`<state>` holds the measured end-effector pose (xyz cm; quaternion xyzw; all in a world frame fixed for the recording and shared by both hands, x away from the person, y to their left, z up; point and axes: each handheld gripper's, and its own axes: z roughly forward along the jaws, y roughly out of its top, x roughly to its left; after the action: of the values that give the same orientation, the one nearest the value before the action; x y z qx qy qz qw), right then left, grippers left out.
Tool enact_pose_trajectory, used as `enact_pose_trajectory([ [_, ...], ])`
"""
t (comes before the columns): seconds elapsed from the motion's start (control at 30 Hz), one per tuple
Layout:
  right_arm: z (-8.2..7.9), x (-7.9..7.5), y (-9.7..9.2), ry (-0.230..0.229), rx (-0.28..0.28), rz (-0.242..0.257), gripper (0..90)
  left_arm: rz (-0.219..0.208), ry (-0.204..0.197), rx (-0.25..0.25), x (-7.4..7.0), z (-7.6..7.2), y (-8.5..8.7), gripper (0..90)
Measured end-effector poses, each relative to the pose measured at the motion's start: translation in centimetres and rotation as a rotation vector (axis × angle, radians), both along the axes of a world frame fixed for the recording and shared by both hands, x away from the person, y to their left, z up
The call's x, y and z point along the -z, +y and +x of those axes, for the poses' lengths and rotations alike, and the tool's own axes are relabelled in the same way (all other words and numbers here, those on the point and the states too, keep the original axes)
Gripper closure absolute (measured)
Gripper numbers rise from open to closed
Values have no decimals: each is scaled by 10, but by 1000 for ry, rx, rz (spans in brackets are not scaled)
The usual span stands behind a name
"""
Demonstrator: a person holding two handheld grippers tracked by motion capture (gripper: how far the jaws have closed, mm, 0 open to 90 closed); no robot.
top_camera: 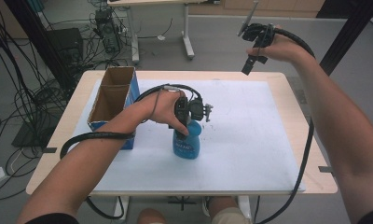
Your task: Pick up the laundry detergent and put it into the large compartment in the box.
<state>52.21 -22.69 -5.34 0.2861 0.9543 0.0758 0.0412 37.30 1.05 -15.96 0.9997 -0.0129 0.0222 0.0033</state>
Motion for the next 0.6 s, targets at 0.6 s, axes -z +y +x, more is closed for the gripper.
enact_pose_trajectory([
  [0.6,0,1,1,1,-6,-2,87,0,-3,-7,0,-2,0,363],
])
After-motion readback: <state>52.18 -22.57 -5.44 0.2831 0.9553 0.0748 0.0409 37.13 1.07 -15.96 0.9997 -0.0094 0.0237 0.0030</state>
